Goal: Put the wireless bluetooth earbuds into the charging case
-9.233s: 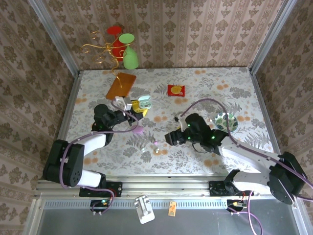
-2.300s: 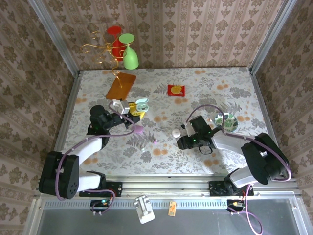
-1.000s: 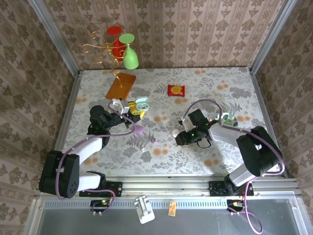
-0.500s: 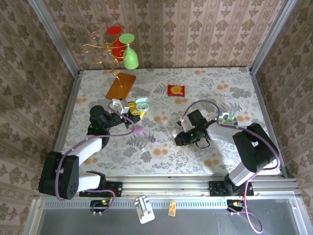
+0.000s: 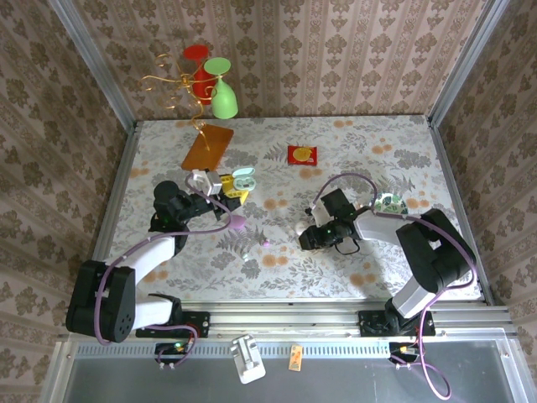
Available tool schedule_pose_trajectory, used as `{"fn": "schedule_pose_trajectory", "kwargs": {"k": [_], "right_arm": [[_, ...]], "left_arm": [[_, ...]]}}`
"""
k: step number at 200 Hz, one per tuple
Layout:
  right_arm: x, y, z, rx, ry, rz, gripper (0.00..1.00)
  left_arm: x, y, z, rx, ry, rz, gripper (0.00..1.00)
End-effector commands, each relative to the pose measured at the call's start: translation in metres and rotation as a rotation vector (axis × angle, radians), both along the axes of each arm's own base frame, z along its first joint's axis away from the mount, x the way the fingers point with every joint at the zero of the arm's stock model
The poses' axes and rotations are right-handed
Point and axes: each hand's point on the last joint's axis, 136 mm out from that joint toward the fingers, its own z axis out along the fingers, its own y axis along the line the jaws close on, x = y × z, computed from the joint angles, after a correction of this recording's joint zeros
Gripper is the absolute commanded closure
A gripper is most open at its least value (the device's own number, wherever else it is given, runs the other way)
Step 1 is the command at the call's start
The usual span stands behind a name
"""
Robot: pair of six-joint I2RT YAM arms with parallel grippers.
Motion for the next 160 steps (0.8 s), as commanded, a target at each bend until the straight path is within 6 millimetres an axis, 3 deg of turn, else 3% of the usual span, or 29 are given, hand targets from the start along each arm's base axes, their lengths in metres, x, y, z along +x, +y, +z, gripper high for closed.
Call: {"fn": "schedule_pose_trajectory", "kwargs": {"k": [1, 50, 100, 160], "right_arm": [[-0.027, 0.004, -0.003, 0.036, 0.076, 0.002, 0.65], [-0.039, 0.006, 0.007, 0.073, 0.070, -0.035, 0.64], [-0.016, -0.014, 0.013, -0.036, -0.016, -0.123, 0.61], [-0.005, 0.000, 0.008, 0.008, 0.061, -0.166, 0.63]], "left_arm": [[-0.008, -0.001, 0.006, 0.004, -0.050, -0.015, 0.71], [-0.007, -0.002, 0.006, 0.005, -0.049, -0.017, 0.71], [-0.007, -0.004, 0.007, 0.001, -0.048, -0.023, 0.71], [-0.008, -0.003, 0.006, 0.003, -0.049, -0.020, 0.71]]}}
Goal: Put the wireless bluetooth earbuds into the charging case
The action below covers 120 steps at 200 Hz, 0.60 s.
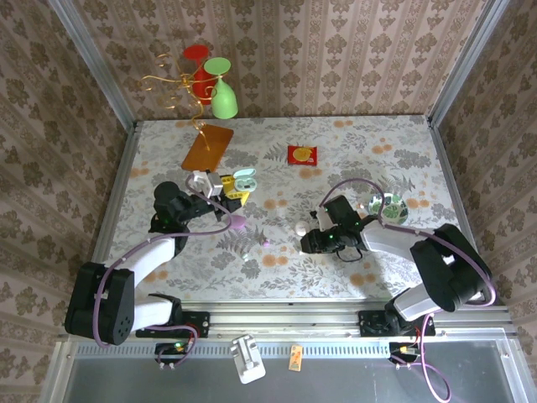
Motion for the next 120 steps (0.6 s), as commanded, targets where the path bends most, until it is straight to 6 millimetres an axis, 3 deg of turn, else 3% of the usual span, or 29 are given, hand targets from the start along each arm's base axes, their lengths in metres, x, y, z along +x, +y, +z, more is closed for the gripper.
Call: {"fn": "schedule_pose_trajectory", "kwargs": {"k": [1, 46, 120], "right_arm": [[0.004, 0.006, -0.001, 0.021, 0.046, -0.032, 0.63], [0.003, 0.009, -0.009, 0.030, 0.081, -0.026, 0.69], [0.004, 0.022, -0.009, 0.080, 0.105, -0.014, 0.67]], "left_arm": [[-0.004, 0.000, 0.005, 0.002, -0.035, -0.010, 0.71], [-0.005, 0.000, 0.005, 0.006, -0.042, -0.010, 0.71], [-0.005, 0.000, 0.006, 0.007, -0.046, -0.008, 0.71]]}}
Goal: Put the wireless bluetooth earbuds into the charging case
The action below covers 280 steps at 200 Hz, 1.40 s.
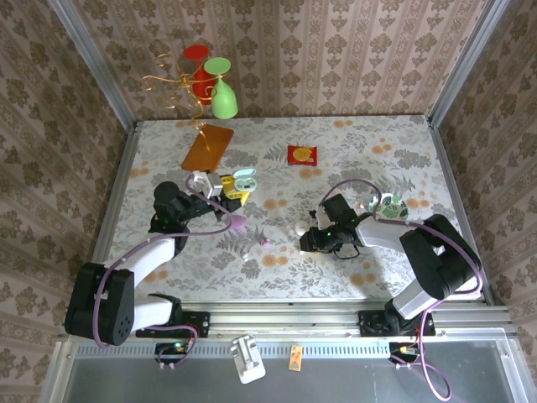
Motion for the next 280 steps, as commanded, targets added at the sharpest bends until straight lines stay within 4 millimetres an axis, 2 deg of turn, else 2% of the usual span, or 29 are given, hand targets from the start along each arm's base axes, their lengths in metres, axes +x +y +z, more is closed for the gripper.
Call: {"fn": "schedule_pose_trajectory", "kwargs": {"k": [1, 55, 88, 121, 153, 182, 201, 228, 280], "right_arm": [[0.003, 0.015, 0.002, 0.043, 0.007, 0.024, 0.67], [0.000, 0.010, -0.017, -0.027, 0.041, 0.020, 0.71], [0.001, 0.008, -0.011, -0.040, 0.022, 0.018, 0.74], [0.006, -0.005, 0.000, -0.126, -0.031, -0.010, 0.76], [0.014, -0.035, 0.018, -0.317, -0.106, -0.102, 0.82], [0.022, -0.064, 0.048, -0.500, -0.195, -0.219, 0.86], [0.020, -0.082, 0.065, -0.604, -0.187, -0.281, 0.89], [0.021, -0.093, 0.093, -0.686, -0.182, -0.307, 0.88], [0.020, -0.104, 0.121, -0.869, -0.191, -0.272, 0.87]], "left_arm": [[-0.004, 0.001, 0.005, 0.004, -0.035, -0.008, 0.71], [-0.006, 0.001, 0.005, 0.005, -0.035, -0.009, 0.71], [-0.006, 0.001, 0.004, 0.008, -0.032, -0.007, 0.71], [-0.005, 0.002, 0.003, 0.010, -0.028, -0.004, 0.71], [-0.005, 0.001, 0.003, 0.011, -0.029, -0.006, 0.71], [-0.006, 0.001, 0.001, 0.014, -0.028, -0.009, 0.71], [-0.006, 0.001, 0.002, 0.013, -0.030, -0.013, 0.71], [-0.009, 0.001, 0.006, 0.008, -0.039, -0.022, 0.71], [-0.010, 0.000, 0.009, 0.006, -0.044, -0.029, 0.71]]}}
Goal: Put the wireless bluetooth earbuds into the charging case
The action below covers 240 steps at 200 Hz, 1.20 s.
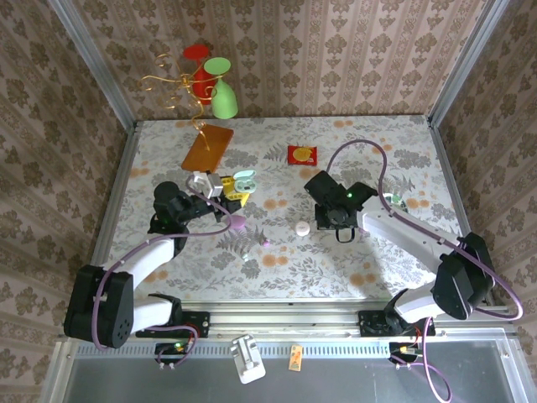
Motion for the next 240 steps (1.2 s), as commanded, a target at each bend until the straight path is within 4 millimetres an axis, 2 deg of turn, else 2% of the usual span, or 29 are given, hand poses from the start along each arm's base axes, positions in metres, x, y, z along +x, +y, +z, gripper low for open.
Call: {"fn": "schedule_pose_trajectory", "kwargs": {"k": [1, 51, 103, 176, 240], "right_arm": [[-0.012, -0.029, 0.006, -0.190, 0.052, -0.038, 0.87], [-0.011, -0.032, 0.019, -0.269, 0.086, -0.038, 0.87], [-0.009, -0.028, 0.020, -0.298, 0.122, -0.024, 0.87], [-0.001, -0.022, 0.026, -0.439, 0.165, 0.023, 0.88], [0.004, -0.029, 0.027, -0.603, 0.225, 0.024, 0.89]], "left_arm": [[-0.007, -0.001, 0.011, -0.005, -0.063, -0.025, 0.71], [-0.008, -0.003, 0.011, -0.003, -0.063, -0.032, 0.71], [-0.009, -0.005, 0.008, 0.002, -0.059, -0.038, 0.71], [-0.009, -0.006, 0.004, 0.009, -0.057, -0.041, 0.71], [-0.006, -0.006, 0.006, 0.008, -0.055, -0.043, 0.71]]}}
